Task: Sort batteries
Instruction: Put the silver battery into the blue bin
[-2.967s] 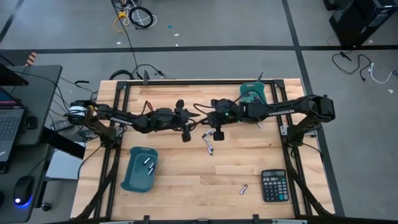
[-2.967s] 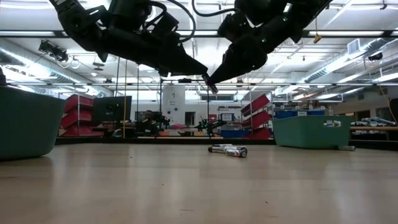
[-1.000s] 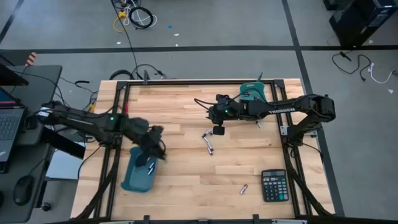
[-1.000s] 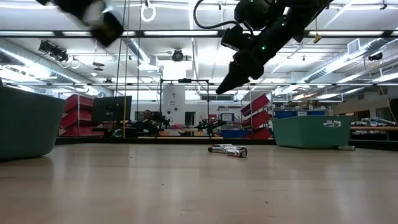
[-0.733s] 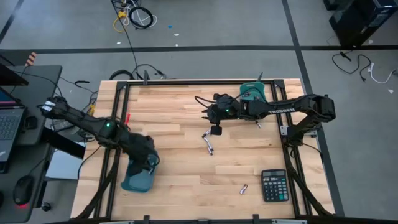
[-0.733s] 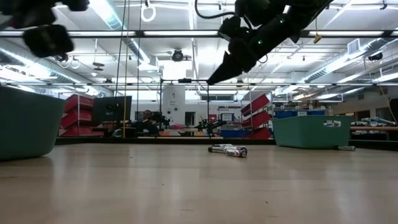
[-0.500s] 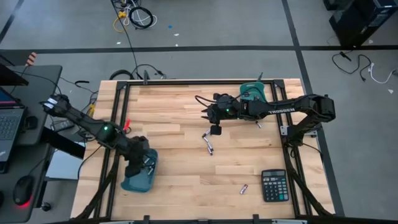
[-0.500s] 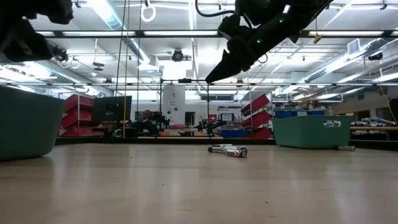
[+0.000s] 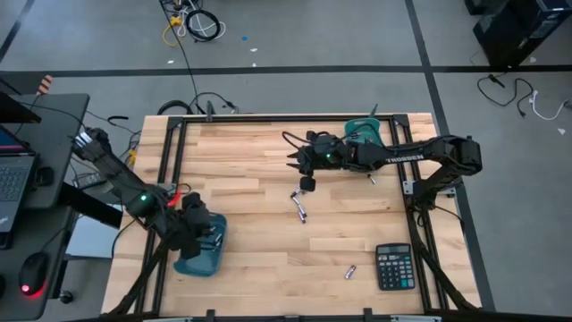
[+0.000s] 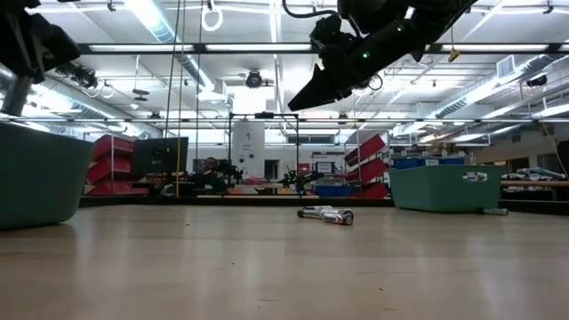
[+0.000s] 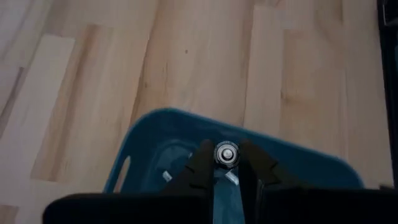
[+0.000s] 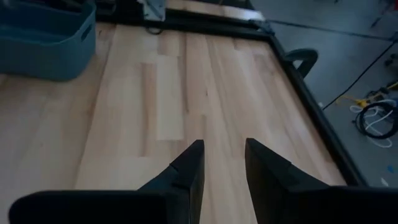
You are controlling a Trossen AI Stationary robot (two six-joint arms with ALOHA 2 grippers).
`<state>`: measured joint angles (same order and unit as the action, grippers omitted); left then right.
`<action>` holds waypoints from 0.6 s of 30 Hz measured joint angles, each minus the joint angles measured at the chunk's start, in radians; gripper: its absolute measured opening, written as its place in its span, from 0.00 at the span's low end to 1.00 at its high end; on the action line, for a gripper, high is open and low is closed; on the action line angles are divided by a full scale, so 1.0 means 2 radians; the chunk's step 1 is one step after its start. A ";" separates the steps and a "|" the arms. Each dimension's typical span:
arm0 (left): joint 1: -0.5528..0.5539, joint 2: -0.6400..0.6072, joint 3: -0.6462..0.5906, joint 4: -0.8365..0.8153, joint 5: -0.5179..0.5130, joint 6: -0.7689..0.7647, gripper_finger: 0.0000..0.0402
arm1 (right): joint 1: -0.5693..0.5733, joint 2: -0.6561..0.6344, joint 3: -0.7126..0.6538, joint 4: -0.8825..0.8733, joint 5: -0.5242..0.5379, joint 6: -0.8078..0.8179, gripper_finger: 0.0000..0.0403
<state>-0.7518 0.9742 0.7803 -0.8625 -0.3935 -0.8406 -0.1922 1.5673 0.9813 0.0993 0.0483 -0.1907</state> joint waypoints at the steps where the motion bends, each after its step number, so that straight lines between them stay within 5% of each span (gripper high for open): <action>1: -0.003 0.005 0.000 0.003 -0.007 -0.001 0.08 | -0.003 0.000 0.000 0.004 0.000 -0.002 0.25; 18: -0.040 0.126 0.000 -0.027 -0.020 -0.031 0.08 | -0.025 0.000 0.000 0.020 0.000 -0.003 0.25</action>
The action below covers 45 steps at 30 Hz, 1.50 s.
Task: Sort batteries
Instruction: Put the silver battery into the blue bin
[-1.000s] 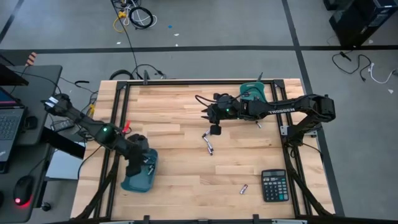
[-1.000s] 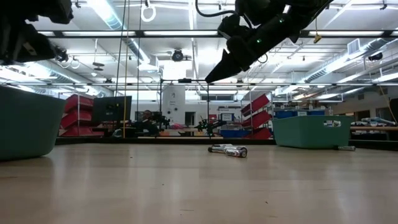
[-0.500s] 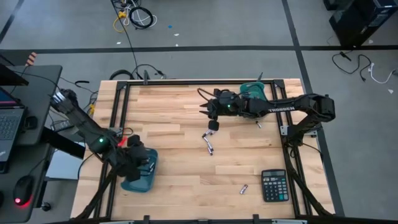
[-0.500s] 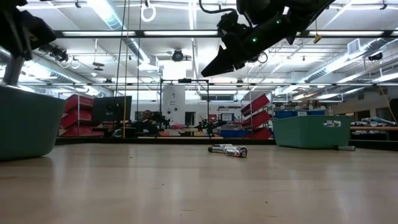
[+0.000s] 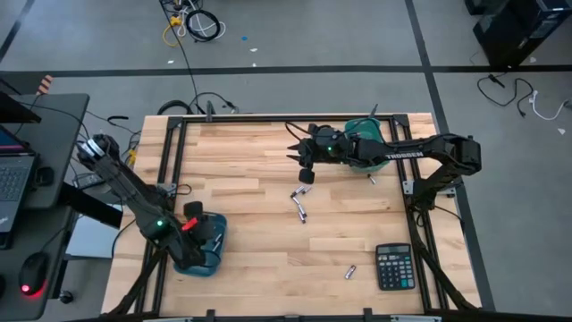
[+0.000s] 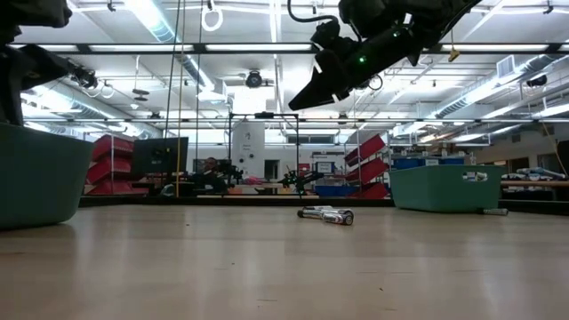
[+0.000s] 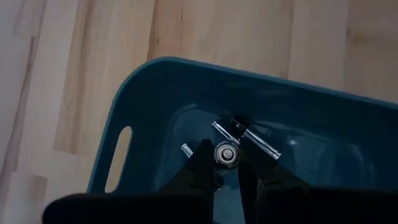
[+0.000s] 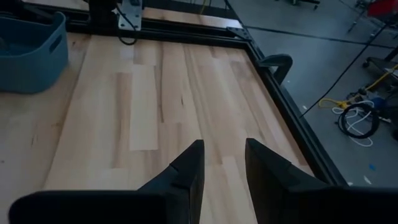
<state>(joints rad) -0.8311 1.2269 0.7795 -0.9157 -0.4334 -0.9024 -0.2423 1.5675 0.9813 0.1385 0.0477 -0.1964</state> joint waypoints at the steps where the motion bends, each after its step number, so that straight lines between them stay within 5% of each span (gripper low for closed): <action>1: -0.002 0.005 0.000 0.000 -0.003 0.000 0.08 | 0.000 0.000 0.000 0.000 -0.001 0.002 0.25; 28: -0.008 0.014 -0.075 0.082 -0.016 -0.073 0.23 | 0.000 0.000 0.000 -0.003 -0.012 0.009 0.25; 45: -0.007 0.014 0.009 -0.031 0.012 -0.074 0.23 | 0.000 0.000 0.000 -0.013 -0.012 0.009 0.25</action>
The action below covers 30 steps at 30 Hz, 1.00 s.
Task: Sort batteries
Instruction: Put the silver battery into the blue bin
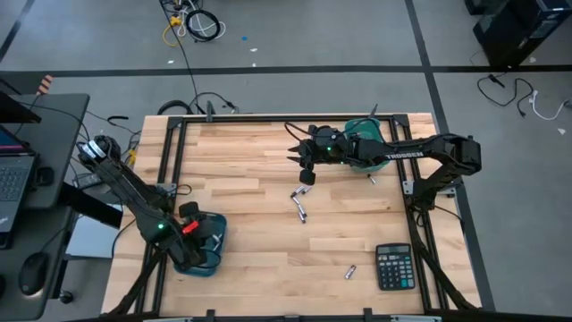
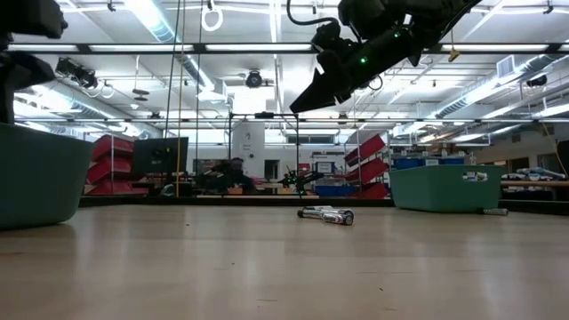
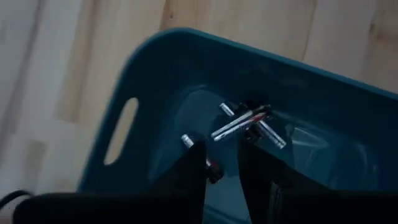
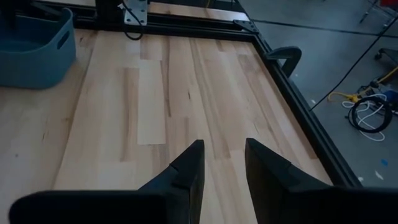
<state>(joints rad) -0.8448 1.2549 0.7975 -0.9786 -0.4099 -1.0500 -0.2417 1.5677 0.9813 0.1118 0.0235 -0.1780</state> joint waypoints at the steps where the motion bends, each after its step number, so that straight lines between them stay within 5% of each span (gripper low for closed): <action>1: 0.000 0.000 0.008 -0.012 0.000 0.000 0.23 | 0.000 0.000 0.000 -0.001 0.000 0.000 0.25; 6: 0.000 0.000 0.048 -0.079 -0.028 0.001 0.23 | 0.000 0.000 0.000 -0.006 0.000 0.000 0.25; 17: 0.043 0.000 0.137 -0.122 -0.207 0.104 0.23 | 0.000 0.000 0.000 -0.072 0.000 0.015 0.25; 23: 0.099 0.000 0.147 -0.121 -0.227 0.169 0.23 | 0.003 0.000 0.000 -0.162 0.000 0.015 0.25; 30: 0.144 0.000 0.147 -0.080 -0.236 0.268 0.23 | 0.016 0.000 -0.050 -0.114 -0.032 0.012 0.25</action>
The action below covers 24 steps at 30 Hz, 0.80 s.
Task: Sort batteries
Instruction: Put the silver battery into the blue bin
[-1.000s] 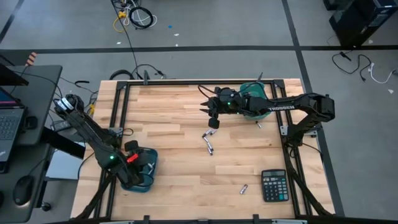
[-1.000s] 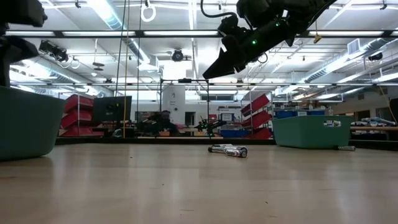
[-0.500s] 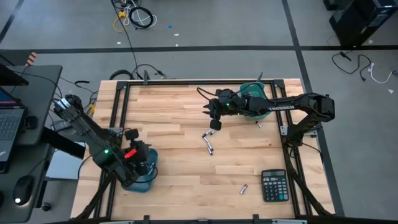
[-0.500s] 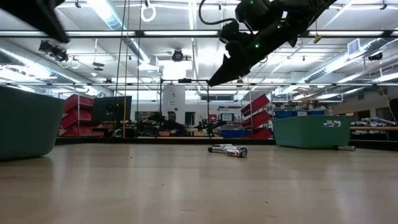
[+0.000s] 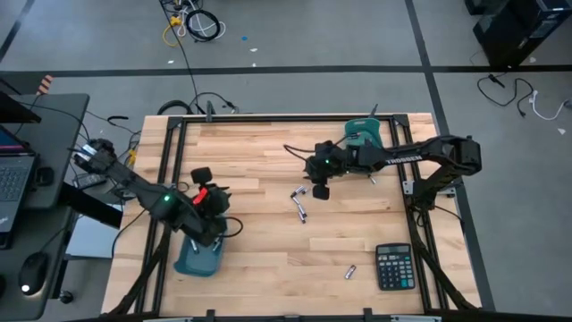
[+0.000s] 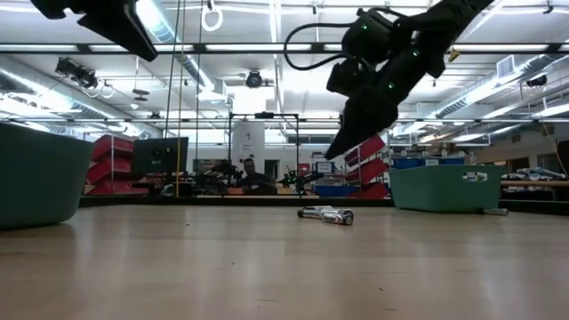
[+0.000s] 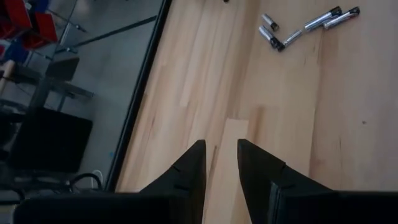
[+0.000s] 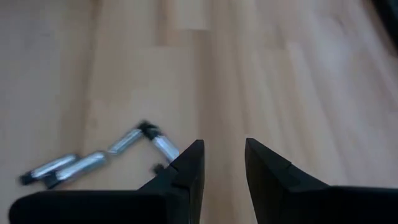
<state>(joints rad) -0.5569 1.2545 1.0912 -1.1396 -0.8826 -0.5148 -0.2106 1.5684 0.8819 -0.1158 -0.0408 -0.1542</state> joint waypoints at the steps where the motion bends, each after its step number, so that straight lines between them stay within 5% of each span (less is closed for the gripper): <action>1: 0.005 0.000 0.000 0.008 0.000 0.012 0.23 | 0.003 0.000 -0.008 0.015 -0.003 -0.002 0.25; 13: 0.045 0.000 0.000 0.055 -0.010 0.048 0.23 | 0.029 0.008 -0.066 0.162 0.013 0.016 0.34; 24: 0.084 0.002 -0.071 0.258 -0.037 0.214 0.23 | 0.035 0.086 -0.077 0.202 0.058 0.015 0.34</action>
<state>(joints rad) -0.3882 1.2579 0.9502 -0.6244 -0.9569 -0.0859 -0.1398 1.7407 0.7273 0.2891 0.0758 -0.1238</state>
